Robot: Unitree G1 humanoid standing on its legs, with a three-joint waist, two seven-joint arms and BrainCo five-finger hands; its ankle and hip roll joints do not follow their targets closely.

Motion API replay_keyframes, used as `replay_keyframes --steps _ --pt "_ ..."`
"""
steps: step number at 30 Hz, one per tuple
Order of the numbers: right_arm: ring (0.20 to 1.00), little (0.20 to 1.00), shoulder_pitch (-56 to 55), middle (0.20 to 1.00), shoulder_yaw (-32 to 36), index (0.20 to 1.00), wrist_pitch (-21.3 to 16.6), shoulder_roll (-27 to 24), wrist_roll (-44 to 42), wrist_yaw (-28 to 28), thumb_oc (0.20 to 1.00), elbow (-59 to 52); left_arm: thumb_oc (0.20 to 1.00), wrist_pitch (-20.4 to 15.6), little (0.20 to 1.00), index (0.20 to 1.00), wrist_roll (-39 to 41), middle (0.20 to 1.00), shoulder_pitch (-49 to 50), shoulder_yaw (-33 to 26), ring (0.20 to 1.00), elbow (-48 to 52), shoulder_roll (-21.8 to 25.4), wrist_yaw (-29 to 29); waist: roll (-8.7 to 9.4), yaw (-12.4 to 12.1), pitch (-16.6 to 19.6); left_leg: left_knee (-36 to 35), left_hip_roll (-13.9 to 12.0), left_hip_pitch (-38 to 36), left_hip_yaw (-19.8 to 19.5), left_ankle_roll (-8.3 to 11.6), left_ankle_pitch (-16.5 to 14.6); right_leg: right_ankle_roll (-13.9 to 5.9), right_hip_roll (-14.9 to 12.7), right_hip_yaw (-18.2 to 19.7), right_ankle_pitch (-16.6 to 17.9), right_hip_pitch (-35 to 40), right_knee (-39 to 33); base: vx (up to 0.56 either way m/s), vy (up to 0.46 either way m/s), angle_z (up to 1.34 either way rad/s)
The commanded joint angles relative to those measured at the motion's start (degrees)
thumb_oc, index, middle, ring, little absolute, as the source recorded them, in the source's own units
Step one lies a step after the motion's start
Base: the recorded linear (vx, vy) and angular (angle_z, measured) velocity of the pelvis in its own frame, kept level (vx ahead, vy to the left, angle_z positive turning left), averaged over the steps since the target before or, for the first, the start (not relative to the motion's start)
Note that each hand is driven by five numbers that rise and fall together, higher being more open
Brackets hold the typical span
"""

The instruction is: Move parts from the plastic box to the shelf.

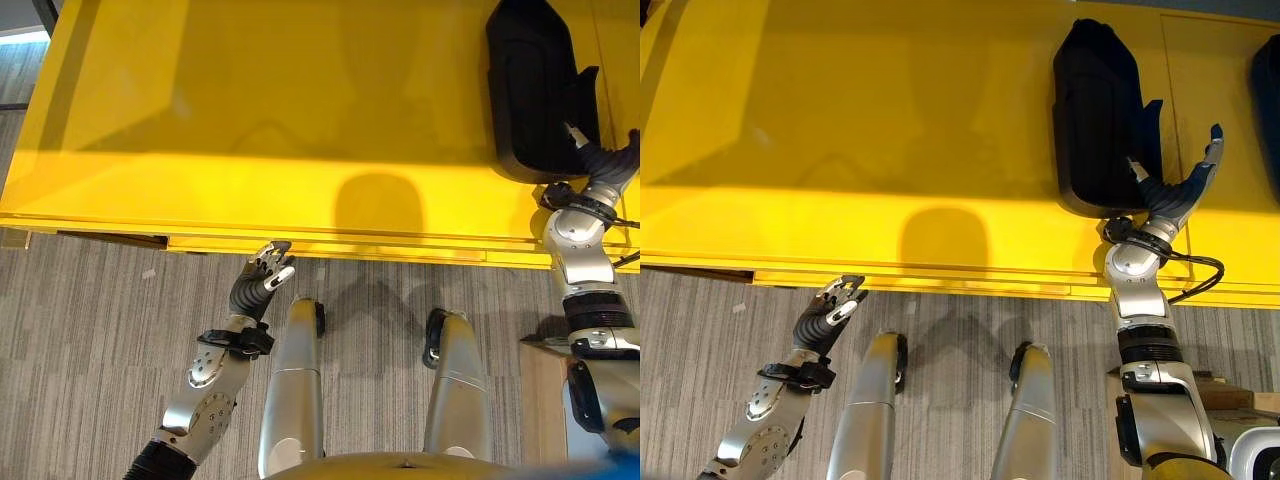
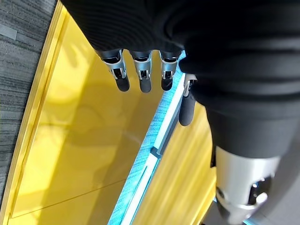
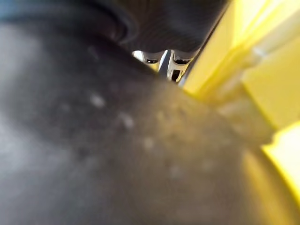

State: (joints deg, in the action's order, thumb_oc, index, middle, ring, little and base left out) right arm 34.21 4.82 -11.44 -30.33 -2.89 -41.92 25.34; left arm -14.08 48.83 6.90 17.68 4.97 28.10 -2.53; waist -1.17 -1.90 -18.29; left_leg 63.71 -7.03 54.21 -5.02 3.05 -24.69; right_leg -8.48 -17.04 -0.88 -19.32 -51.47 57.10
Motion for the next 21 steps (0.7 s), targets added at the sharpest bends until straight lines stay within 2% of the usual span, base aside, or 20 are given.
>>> replay_keyframes --steps 1,10,12,21 --pt "1.000 1.000 -2.57 1.000 2.37 1.000 -1.61 -0.81 4.52 -2.16 1.000 -1.38 1.000 -2.80 1.000 1.000 -1.31 1.000 -0.51 -0.24 1.000 1.54 0.06 0.35 0.23 -0.20 3.10 0.54 1.54 1.97 -1.17 -1.17 0.73 4.80 2.20 -0.82 -3.17 -0.91 6.24 0.00 0.000 0.00" --pt "1.000 1.000 -4.22 1.000 3.36 1.000 -1.73 -0.22 5.91 -2.49 1.000 -4.71 1.000 -2.75 1.000 1.000 -1.50 1.000 -0.27 -0.59 1.000 1.78 -0.23 0.17 0.29 -0.02 3.26 0.45 1.54 2.01 -1.18 -1.19 0.79 4.84 2.26 -0.86 -3.26 -1.02 6.26 0.00 0.000 0.00" --pt "1.000 1.000 -5.75 1.000 5.04 1.000 -2.88 0.94 7.85 -3.25 1.000 -11.06 1.000 -2.95 1.000 1.000 -1.92 1.000 -0.34 -1.04 1.000 2.24 -0.44 0.13 0.29 0.27 3.60 0.79 1.56 2.51 -1.30 -1.29 0.68 4.77 2.25 -0.84 -3.13 -1.53 6.45 0.00 0.000 0.00" --pt "1.000 1.000 -4.59 1.000 4.83 1.000 -2.58 1.39 8.58 -3.72 1.000 -13.08 1.000 -3.01 1.000 1.000 -2.43 1.000 0.06 -1.51 1.000 2.37 -0.39 -0.12 0.41 -0.13 4.30 0.73 1.82 2.99 -1.18 -1.46 0.76 4.70 2.08 -0.78 -3.03 -1.98 6.63 0.00 0.000 0.00"
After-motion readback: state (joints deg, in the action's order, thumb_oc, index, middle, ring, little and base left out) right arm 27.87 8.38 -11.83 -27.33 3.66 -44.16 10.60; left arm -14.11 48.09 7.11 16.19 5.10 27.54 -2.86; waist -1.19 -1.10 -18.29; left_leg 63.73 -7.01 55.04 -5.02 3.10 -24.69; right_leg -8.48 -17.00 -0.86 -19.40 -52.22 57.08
